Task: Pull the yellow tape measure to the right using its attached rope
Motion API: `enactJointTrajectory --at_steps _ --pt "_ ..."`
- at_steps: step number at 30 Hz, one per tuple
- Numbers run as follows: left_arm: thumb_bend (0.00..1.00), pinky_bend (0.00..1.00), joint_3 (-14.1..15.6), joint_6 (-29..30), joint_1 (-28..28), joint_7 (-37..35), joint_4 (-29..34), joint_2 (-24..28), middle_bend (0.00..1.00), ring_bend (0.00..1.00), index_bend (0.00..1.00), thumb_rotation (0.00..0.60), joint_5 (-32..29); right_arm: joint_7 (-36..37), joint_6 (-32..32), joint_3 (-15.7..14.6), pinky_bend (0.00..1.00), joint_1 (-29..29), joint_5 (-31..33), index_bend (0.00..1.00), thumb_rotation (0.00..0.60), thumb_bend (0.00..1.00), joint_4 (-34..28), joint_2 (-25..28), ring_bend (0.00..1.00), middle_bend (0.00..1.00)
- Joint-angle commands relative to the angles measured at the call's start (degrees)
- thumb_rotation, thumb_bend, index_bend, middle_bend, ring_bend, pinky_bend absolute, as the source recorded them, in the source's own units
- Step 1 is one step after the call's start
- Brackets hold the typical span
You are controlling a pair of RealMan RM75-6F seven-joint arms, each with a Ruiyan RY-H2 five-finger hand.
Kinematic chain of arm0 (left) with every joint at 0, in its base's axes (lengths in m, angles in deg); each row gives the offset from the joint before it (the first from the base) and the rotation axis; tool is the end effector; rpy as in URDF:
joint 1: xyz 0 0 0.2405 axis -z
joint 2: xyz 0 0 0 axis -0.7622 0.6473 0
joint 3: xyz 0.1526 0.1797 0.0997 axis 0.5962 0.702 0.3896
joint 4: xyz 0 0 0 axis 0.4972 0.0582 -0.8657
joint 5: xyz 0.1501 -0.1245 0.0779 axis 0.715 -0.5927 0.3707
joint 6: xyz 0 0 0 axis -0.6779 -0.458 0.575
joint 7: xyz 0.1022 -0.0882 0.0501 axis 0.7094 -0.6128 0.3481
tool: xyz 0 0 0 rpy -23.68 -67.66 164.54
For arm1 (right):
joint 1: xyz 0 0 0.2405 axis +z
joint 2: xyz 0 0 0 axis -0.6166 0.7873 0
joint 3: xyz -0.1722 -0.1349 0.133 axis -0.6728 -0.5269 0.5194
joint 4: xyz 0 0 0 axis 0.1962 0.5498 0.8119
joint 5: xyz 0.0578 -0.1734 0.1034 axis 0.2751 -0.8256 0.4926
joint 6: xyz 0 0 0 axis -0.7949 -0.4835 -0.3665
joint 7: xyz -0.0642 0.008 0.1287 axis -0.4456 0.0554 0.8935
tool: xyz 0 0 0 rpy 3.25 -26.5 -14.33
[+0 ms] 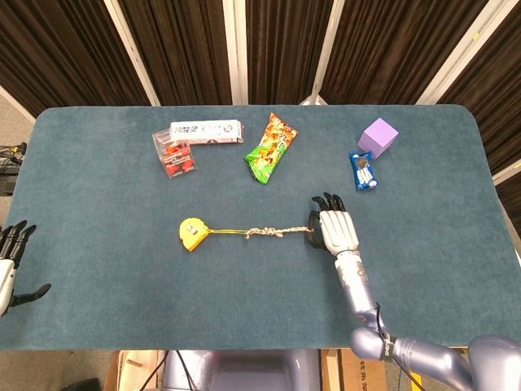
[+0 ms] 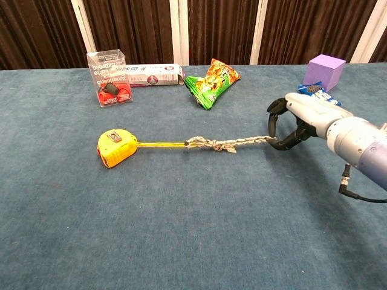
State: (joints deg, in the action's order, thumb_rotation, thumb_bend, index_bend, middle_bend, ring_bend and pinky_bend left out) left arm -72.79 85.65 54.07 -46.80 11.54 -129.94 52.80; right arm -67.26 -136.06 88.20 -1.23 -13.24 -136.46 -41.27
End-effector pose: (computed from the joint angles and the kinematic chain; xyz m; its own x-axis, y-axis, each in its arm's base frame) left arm -0.3204 0.1781 0.1654 0.4123 0.0273 0.9106 0.9096 0.0438 -0.4131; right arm -0.1701 -0.3454 -0.0378 0.2277 -0.2078 0.9513 -0.9723 -0.1013 0.2106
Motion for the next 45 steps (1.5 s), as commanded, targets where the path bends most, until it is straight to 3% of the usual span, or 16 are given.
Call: enactJointTrajectory --at_steps 1,11,26,36,45 --pt "0.00 0.00 0.02 0.11 -0.03 0.03 0.01 0.01 0.00 0.00 0.00 0.600 0.09 0.03 -0.60 -0.03 0.00 -0.43 -0.47 0.64 0.600 0.48 -1.39 1.16 0.00 0.19" --pt "0.00 0.00 0.01 0.23 -0.07 0.06 0.06 0.03 0.00 0.00 0.00 0.600 0.08 0.20 -2.76 -0.63 0.00 -2.64 -2.45 0.65 0.600 0.56 -7.81 7.35 0.00 0.20" --pt "0.00 0.00 0.21 1.23 -0.43 0.43 0.10 0.02 0.00 0.00 0.00 0.600 0.81 1.24 -5.17 -0.78 0.00 -6.35 -3.12 0.66 0.600 0.56 -14.82 17.49 0.00 0.20" --pt "0.00 0.00 0.35 1.85 -0.61 1.01 0.15 -0.09 0.00 0.00 0.00 0.600 1.43 3.79 -5.97 0.40 0.00 -8.94 -1.50 0.66 0.600 0.57 -15.33 24.51 0.00 0.20" --pt "0.00 0.00 0.43 2.44 -0.76 1.60 0.24 -0.24 0.00 0.00 0.00 0.600 1.93 5.87 -5.20 1.61 0.00 -10.59 1.84 0.66 0.600 0.57 -11.87 29.02 0.00 0.20"
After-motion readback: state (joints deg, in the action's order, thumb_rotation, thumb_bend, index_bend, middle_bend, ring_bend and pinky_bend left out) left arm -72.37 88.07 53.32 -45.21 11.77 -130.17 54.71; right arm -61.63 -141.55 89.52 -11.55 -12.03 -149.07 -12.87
